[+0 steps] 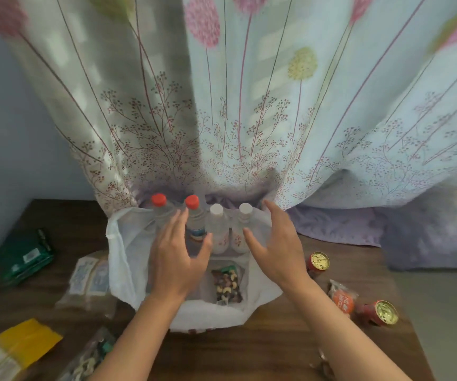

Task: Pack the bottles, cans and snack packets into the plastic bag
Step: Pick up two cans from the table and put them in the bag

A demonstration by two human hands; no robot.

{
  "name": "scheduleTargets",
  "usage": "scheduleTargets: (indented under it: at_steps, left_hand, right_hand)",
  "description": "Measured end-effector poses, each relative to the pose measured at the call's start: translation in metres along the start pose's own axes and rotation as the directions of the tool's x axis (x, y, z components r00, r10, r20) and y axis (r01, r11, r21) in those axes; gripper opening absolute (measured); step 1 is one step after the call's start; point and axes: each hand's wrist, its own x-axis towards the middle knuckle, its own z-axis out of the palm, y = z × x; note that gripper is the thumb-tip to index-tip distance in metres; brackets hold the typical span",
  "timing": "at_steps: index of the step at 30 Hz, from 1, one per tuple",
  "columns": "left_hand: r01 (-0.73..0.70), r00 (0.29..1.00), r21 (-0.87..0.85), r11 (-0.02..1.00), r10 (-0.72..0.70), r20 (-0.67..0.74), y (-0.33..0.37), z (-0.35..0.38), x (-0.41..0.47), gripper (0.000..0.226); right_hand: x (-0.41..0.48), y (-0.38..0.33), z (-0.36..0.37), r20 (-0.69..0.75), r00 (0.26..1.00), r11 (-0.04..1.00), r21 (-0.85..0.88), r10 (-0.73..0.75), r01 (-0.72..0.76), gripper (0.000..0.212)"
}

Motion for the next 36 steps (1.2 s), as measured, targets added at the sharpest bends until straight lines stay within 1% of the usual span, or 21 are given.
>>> scheduleTargets:
  at_steps: [2, 4, 9, 14, 18, 21, 25, 28, 32, 36]
  left_hand:
    - [-0.078, 0.996, 0.107, 0.991, 0.074, 0.041, -0.002, -0.016, -0.003, 0.085]
    - [-0.139, 0.989, 0.175, 0.975, 0.127, 0.080, -0.003, -0.030, -0.007, 0.088]
    - [-0.252, 0.964, 0.233, 0.939, 0.221, 0.149, 0.001, -0.058, -0.020, 0.093]
    - [-0.350, 0.933, 0.160, 0.923, 0.327, 0.153, 0.014, -0.076, -0.036, 0.093]
    - [-0.420, 0.899, 0.069, 0.905, 0.404, 0.168, 0.031, -0.077, -0.052, 0.091]
    - [-0.478, 0.859, -0.020, 0.878, 0.472, 0.196, 0.050, -0.068, -0.066, 0.091]
    - [-0.556, 0.794, -0.083, 0.827, 0.557, 0.241, 0.086, -0.050, -0.089, 0.091]
    - [-0.594, 0.749, -0.142, 0.792, 0.609, 0.262, 0.111, -0.035, -0.101, 0.091]
    - [-0.657, 0.686, -0.194, 0.728, 0.685, 0.247, 0.137, -0.014, -0.107, 0.085]
    - [-0.688, 0.649, -0.210, 0.694, 0.719, 0.248, 0.157, 0.016, -0.109, 0.080]
  right_hand:
    - [-0.008, -0.004, -0.016, 0.003, 1.000, 0.996, -0.082, -0.031, 0.031, 0.077]
    - [-0.018, -0.008, -0.030, -0.002, 0.999, 0.988, -0.149, -0.041, 0.040, 0.078]
    - [-0.056, -0.025, -0.061, -0.049, 0.999, 0.973, -0.229, 0.022, -0.033, 0.079]
    - [-0.105, -0.035, -0.095, -0.152, 0.985, 0.962, -0.244, 0.085, -0.121, 0.077]
    - [-0.150, -0.030, -0.122, -0.251, 0.956, 0.945, -0.244, 0.154, -0.217, 0.077]
    - [-0.180, -0.020, -0.137, -0.310, 0.932, 0.924, -0.268, 0.186, -0.274, 0.077]
    - [-0.213, -0.002, -0.149, -0.368, 0.903, 0.882, -0.320, 0.221, -0.346, 0.079]
    - [-0.228, 0.011, -0.152, -0.422, 0.876, 0.866, -0.320, 0.233, -0.385, 0.082]
    - [-0.238, 0.033, -0.152, -0.443, 0.862, 0.853, -0.323, 0.247, -0.410, 0.080]
    - [-0.239, 0.056, -0.153, -0.439, 0.859, 0.854, -0.307, 0.265, -0.420, 0.078]
